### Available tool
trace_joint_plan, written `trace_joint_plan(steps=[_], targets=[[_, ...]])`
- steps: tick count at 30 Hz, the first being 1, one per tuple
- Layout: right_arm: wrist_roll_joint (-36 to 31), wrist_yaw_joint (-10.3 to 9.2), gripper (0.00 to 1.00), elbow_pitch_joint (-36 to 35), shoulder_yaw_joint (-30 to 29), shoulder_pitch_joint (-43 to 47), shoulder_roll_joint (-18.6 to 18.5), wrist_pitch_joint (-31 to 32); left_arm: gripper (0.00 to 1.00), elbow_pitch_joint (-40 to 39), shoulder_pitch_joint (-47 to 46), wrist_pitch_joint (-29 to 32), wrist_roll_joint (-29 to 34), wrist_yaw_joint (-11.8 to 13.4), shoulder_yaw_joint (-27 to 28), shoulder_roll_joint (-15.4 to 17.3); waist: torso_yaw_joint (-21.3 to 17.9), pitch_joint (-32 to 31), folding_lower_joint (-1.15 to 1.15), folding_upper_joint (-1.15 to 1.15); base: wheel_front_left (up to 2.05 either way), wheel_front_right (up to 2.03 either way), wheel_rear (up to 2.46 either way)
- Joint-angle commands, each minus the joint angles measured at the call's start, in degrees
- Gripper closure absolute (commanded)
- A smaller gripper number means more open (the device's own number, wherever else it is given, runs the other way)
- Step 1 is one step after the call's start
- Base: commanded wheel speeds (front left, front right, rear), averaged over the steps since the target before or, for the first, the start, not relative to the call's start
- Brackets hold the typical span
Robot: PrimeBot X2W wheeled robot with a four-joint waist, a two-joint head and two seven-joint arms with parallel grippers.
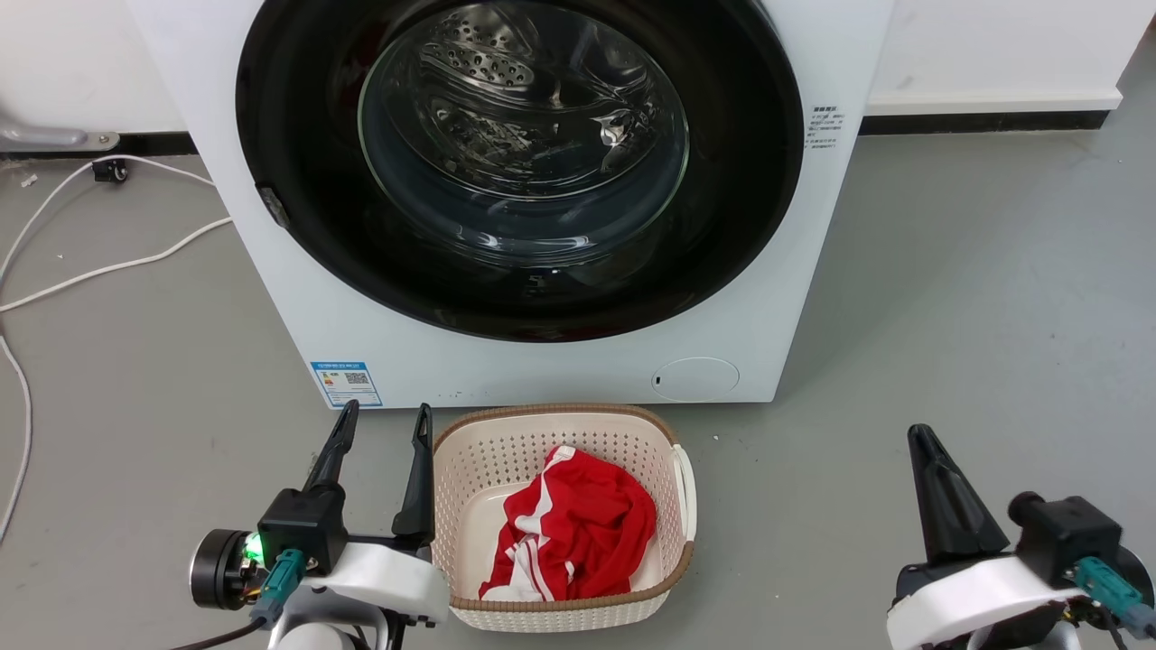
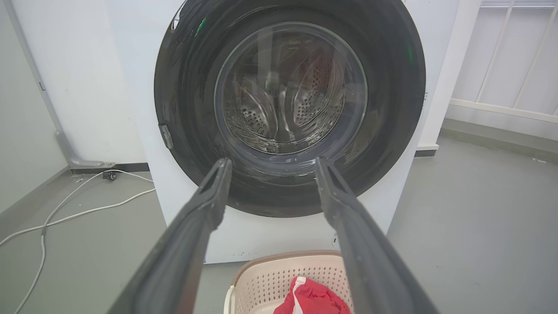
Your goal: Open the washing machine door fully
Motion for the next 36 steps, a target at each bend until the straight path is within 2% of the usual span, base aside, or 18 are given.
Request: trace_joint_plan(steps=[1, 2, 5, 6, 12, 13, 16, 19, 22, 27, 29, 30, 36], targets=[[0.99, -0.04, 1.0, 0.1, -0.02, 0.09, 0.19, -0.32, 0.0, -0.16, -0.1, -0.15, 0.15, 0.09, -0.03, -0.07, -0.01, 0.0, 0.0, 0.0, 0.0, 0.0, 0.0], [2.88, -0.04, 1.0, 0.14, -0.07, -0.03, 0.19, -0.53, 0.0, -0.17, -0.11, -0.15, 0.14, 0.09, -0.05, -0.07, -0.01, 0.0, 0.0, 0.0, 0.0, 0.0, 0.0], [14.58, -0.03, 1.0, 0.72, -0.9, -0.6, 0.18, -1.32, 0.0, -0.22, -0.16, -0.15, 0.06, 0.05, -0.08, -0.07, -0.09, 0.01, 0.0, 0.0, 0.0, 0.0, 0.0], [24.62, -0.03, 1.0, 1.18, -1.34, -1.16, 0.18, -1.92, 0.0, -0.19, -0.15, -0.15, 0.02, -0.04, -0.1, -0.07, -0.11, 0.01, 0.0, 0.0, 0.0, 0.0, 0.0], [60.37, -0.03, 1.0, 1.97, -2.2, -3.53, 0.17, -3.28, 0.0, -0.09, -0.06, -0.15, 0.06, -0.14, -0.17, -0.07, -0.29, 0.03, 0.0, 0.0, 0.0, 0.0, 0.0], [60.37, -0.03, 1.0, 1.97, -2.2, -3.53, 0.17, -3.28, 0.0, -0.09, -0.06, -0.15, 0.06, -0.14, -0.17, -0.07, -0.29, 0.03, 0.0, 0.0, 0.0, 0.0, 0.0], [76.38, -0.03, 1.0, 2.06, -3.46, -5.61, 0.13, -2.33, 0.0, -0.28, -0.04, -0.15, -0.06, 0.0, -0.08, -0.07, -0.59, 0.21, 0.0, 0.0, 0.0, 0.0, 0.0], [87.08, -0.03, 1.0, 2.71, -5.35, -8.25, 0.11, -0.57, 0.0, -0.51, -0.14, -0.15, -0.15, 0.19, 0.1, -0.07, -1.04, 0.62, 0.0, 0.0, 0.0, 0.0, 0.0], [93.15, -0.03, 1.0, 4.96, -7.28, -11.98, -0.8, 1.66, 0.0, -0.7, -0.58, -0.15, -0.18, 0.29, 0.18, -0.07, -1.4, 1.22, 0.0, 0.0, 0.0, 0.0, 0.0], [99.1, -0.03, 1.0, 11.69, -8.28, -20.28, -5.7, 3.66, 0.0, -1.36, -1.53, -0.15, 0.31, 0.01, 0.15, -0.07, -1.42, 2.9, 0.0, 0.0, 0.0, 0.0, 0.0], [99.7, -0.03, 1.0, 14.89, -7.71, -24.25, -8.54, 3.82, 0.0, -1.66, -2.13, -0.15, 0.53, -0.1, 0.05, -0.06, -1.23, 3.74, 0.0, 0.0, 0.0, 0.0, 0.0], [100.39, -0.03, 1.0, 20.01, -5.98, -30.59, -12.49, 4.61, 0.0, -2.42, -2.98, -0.15, 0.66, -0.24, 0.01, -0.07, -0.72, 5.19, 0.0, 0.0, 0.0, 0.0, 0.0], [97.69, -0.03, 1.0, 30.29, 0.53, -44.2, -20.6, 7.64, 0.0, -3.79, -4.92, -0.15, 0.79, -0.37, -0.04, -0.06, 0.37, 8.32, 0.0, 0.0, 0.0, 0.0, 0.0]])
